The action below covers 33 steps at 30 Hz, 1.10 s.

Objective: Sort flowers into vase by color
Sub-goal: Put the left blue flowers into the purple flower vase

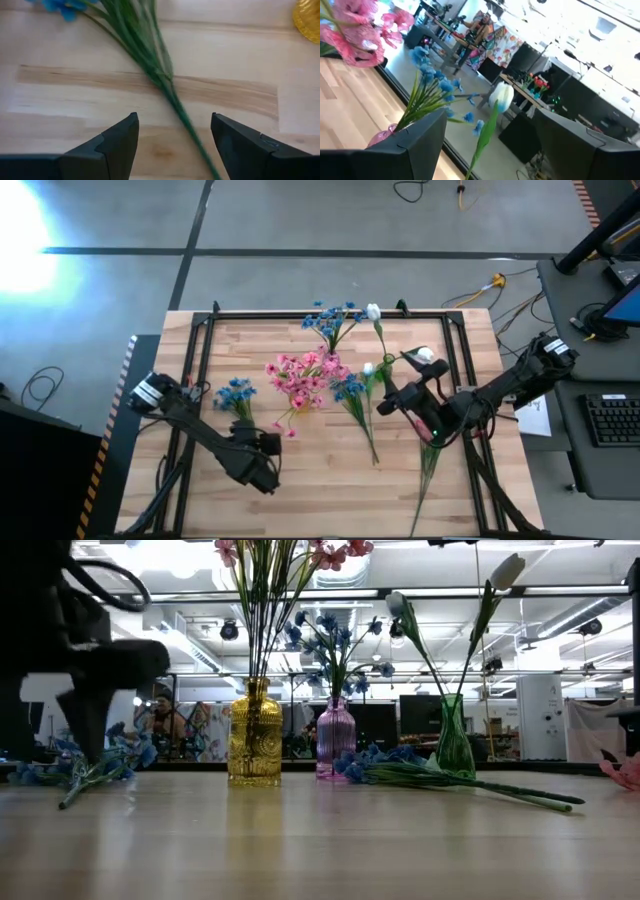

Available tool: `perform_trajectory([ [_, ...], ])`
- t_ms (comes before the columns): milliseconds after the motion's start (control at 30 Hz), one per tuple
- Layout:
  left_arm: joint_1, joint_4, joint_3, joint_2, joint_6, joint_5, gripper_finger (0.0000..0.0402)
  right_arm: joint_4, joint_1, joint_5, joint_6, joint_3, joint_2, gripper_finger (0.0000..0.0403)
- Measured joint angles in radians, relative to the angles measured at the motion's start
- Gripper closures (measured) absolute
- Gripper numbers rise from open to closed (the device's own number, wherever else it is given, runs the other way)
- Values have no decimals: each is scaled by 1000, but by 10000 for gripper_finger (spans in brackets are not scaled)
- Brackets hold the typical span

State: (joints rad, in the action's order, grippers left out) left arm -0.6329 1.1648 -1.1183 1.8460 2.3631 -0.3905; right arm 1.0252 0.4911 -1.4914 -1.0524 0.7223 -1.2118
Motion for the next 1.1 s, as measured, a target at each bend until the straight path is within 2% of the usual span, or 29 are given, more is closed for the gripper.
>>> perform_trajectory([
  [300,22,-37,0,68,0,-1,168,0,0,28,-33,0,7,115],
  [433,22,-39,0,83,0,14,183,0,0,29,-33,-3,7,121],
  [567,25,-42,0,103,-4,15,220,-1,0,30,-32,-7,7,127],
  [967,27,-35,-1,122,-12,30,380,-1,0,34,-29,-7,7,148],
  [1100,26,-30,0,112,-22,61,398,-1,0,34,-29,-7,7,155],
])
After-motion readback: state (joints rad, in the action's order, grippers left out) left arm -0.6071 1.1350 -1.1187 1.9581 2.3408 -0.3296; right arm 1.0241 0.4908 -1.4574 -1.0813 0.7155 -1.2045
